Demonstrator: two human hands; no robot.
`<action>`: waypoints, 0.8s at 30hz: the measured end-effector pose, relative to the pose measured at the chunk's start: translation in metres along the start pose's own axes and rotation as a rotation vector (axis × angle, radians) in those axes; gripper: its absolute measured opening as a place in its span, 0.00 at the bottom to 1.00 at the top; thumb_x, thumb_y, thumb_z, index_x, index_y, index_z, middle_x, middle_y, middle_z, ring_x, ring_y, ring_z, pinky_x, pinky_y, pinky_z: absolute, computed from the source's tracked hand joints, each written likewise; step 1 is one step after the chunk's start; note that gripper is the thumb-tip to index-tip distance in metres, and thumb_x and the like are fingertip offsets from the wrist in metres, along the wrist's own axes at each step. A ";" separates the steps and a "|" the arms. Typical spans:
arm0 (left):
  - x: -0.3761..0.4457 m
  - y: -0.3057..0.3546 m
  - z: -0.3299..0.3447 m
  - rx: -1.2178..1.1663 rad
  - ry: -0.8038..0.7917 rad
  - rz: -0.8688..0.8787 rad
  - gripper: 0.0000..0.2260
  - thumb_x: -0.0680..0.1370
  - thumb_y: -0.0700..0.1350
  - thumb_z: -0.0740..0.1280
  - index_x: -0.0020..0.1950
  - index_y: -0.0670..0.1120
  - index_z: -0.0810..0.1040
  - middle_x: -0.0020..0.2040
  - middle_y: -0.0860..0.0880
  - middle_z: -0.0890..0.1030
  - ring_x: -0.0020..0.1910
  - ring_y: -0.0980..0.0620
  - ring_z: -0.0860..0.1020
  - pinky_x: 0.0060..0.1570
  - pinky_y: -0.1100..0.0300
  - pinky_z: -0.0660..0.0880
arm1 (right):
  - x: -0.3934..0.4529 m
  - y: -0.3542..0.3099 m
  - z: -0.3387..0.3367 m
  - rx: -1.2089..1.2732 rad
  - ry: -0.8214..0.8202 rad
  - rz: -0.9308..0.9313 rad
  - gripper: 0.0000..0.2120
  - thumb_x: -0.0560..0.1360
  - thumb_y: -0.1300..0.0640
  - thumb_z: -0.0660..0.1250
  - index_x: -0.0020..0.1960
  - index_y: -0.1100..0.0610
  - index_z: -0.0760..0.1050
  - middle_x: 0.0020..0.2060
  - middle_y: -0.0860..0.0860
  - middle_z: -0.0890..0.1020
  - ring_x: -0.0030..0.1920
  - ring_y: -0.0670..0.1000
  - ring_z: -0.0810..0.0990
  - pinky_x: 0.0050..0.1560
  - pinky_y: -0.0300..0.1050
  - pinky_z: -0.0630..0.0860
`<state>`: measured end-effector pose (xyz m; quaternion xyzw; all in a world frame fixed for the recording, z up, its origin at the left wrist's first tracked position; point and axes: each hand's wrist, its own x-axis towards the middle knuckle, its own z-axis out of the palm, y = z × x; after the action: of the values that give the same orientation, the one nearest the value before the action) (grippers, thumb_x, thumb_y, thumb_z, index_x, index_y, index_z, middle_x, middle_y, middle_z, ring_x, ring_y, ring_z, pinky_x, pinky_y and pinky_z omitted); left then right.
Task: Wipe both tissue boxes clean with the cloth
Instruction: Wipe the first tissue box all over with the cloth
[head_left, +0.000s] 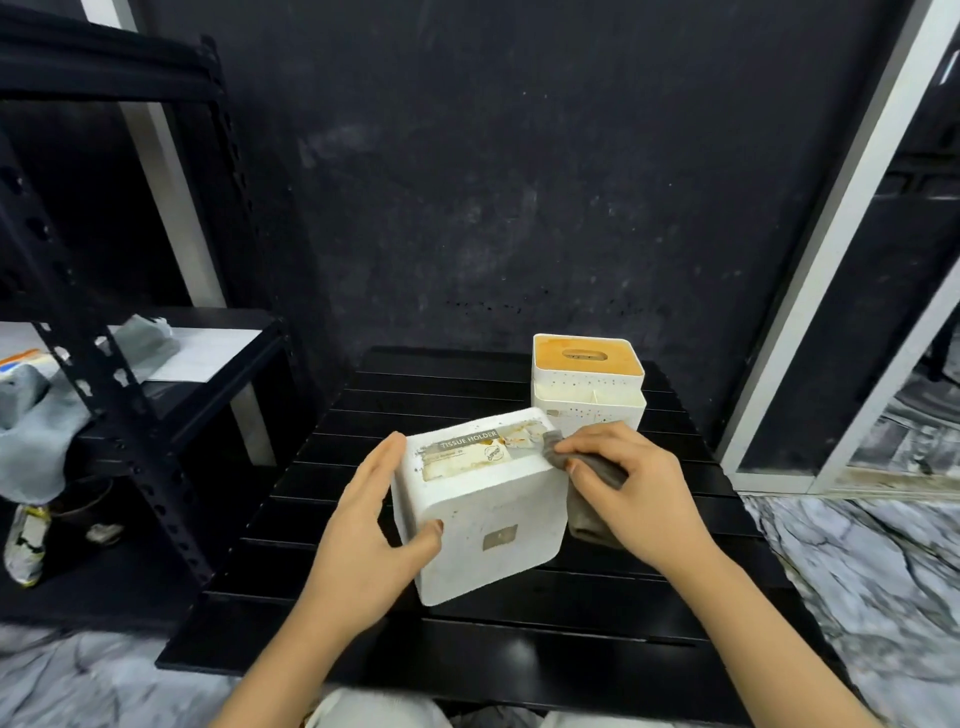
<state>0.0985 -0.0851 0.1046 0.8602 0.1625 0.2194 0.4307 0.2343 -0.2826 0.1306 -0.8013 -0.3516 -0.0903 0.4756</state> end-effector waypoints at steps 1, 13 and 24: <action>0.001 0.003 0.001 -0.001 -0.038 -0.018 0.39 0.72 0.43 0.71 0.76 0.56 0.52 0.75 0.64 0.53 0.72 0.66 0.53 0.71 0.63 0.55 | -0.004 -0.001 0.001 -0.001 0.000 -0.008 0.12 0.71 0.65 0.69 0.46 0.48 0.81 0.46 0.41 0.80 0.52 0.41 0.76 0.56 0.31 0.70; 0.025 0.022 0.013 -0.186 0.080 -0.179 0.36 0.73 0.52 0.71 0.76 0.50 0.58 0.74 0.54 0.63 0.71 0.54 0.64 0.62 0.61 0.62 | -0.028 -0.016 0.004 -0.002 -0.075 -0.080 0.10 0.69 0.55 0.65 0.47 0.45 0.81 0.50 0.38 0.77 0.55 0.44 0.76 0.57 0.32 0.70; 0.032 0.019 0.004 -0.240 0.001 -0.207 0.38 0.70 0.51 0.74 0.75 0.53 0.59 0.72 0.54 0.65 0.70 0.53 0.66 0.69 0.53 0.64 | 0.028 -0.019 0.002 -0.006 -0.182 0.039 0.10 0.72 0.61 0.67 0.44 0.47 0.81 0.46 0.41 0.78 0.51 0.37 0.75 0.51 0.25 0.67</action>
<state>0.1296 -0.0840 0.1252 0.7812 0.2229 0.1921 0.5506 0.2425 -0.2621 0.1562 -0.8144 -0.3774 -0.0087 0.4407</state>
